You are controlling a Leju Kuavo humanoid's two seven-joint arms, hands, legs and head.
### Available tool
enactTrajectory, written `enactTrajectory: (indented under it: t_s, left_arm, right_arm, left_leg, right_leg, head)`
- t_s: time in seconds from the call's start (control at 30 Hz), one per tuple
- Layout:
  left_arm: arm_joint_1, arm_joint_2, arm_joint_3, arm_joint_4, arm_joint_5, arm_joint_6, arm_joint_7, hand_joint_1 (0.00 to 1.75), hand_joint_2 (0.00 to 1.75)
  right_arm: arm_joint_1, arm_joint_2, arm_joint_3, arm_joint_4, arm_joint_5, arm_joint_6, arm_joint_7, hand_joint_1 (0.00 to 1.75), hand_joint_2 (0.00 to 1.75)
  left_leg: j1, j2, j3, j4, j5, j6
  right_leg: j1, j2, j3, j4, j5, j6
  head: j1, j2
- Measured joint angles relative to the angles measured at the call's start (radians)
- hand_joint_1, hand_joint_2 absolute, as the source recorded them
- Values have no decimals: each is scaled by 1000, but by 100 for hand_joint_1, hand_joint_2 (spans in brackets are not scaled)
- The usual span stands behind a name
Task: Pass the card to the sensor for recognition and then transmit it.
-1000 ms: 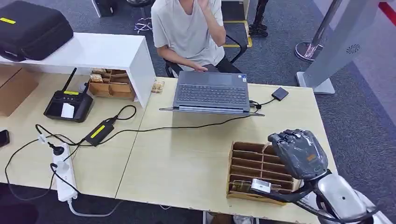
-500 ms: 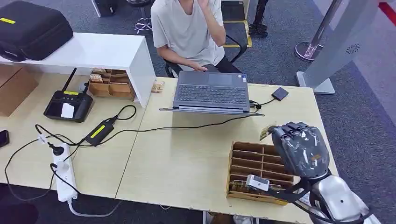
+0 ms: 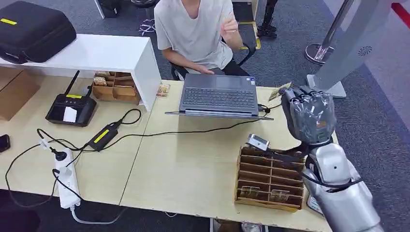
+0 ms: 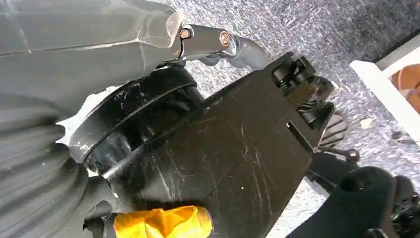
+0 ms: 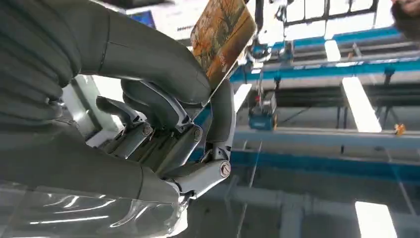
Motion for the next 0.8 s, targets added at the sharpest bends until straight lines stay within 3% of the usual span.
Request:
enactTrajectory:
  t_s: [0.1, 0.3, 0.8]
  left_arm:
    - [-4, -5, 0, 0, -29, 0, 6, 0, 175]
    - [-8, -8, 0, 0, -61, -1, 15, 0, 175]
    - [-9, -8, 0, 0, -67, -2, 16, 0, 175]
  right_arm:
    - [-75, 36, -11, 136, 39, -48, 0, 175, 175]
    - [-195, 81, -25, 358, 112, -58, 18, 175, 175]
    - [-243, 108, -24, 484, 119, -61, 40, 175, 175]
  left_leg:
    - [0, 0, -1, 0, 0, 0]
    - [0, -1, -1, 0, 1, 0]
    - [0, -2, -1, 0, 0, 0]
  right_leg:
    - [0, 0, 0, 0, 0, 0]
    - [0, -1, 0, 0, 0, 0]
    - [0, -2, 0, 0, 0, 0]
  head:
    - [0, 0]
    - [0, 0]
    - [0, 0]
